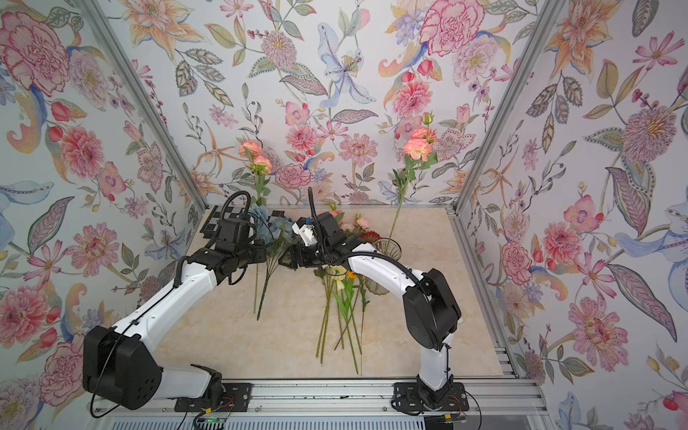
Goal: Place the pink flowers into the vase
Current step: Pick up the flower at the center of the board.
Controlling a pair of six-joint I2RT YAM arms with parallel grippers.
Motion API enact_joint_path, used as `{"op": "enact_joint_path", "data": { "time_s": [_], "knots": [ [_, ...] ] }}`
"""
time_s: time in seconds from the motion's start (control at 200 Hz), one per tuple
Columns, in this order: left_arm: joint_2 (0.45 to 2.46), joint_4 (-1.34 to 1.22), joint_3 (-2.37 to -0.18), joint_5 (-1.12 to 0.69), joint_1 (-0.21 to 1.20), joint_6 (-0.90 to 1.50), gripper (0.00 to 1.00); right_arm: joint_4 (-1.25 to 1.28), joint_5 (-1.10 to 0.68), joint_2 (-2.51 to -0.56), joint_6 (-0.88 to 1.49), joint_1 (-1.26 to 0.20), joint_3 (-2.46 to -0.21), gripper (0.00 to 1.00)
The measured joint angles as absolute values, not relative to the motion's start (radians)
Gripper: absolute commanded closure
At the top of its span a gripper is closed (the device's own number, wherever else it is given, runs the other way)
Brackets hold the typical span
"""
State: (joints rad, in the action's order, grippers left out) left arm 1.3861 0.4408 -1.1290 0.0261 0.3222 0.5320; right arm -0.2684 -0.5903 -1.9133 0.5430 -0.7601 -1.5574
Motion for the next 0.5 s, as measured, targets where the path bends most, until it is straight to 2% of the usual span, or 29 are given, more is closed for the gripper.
{"op": "enact_joint_path", "data": {
  "time_s": [0.35, 0.5],
  "knots": [
    [1.403, 0.445, -1.145, 0.001, 0.322, 0.524, 1.00, -0.271, -0.657, -2.040, 0.612, -0.792, -1.677, 0.27],
    [1.403, 0.449, -1.145, -0.015, 0.322, 0.513, 1.00, -0.257, -0.662, -2.077, 0.638, -0.825, -1.705, 0.33]
  ]
}}
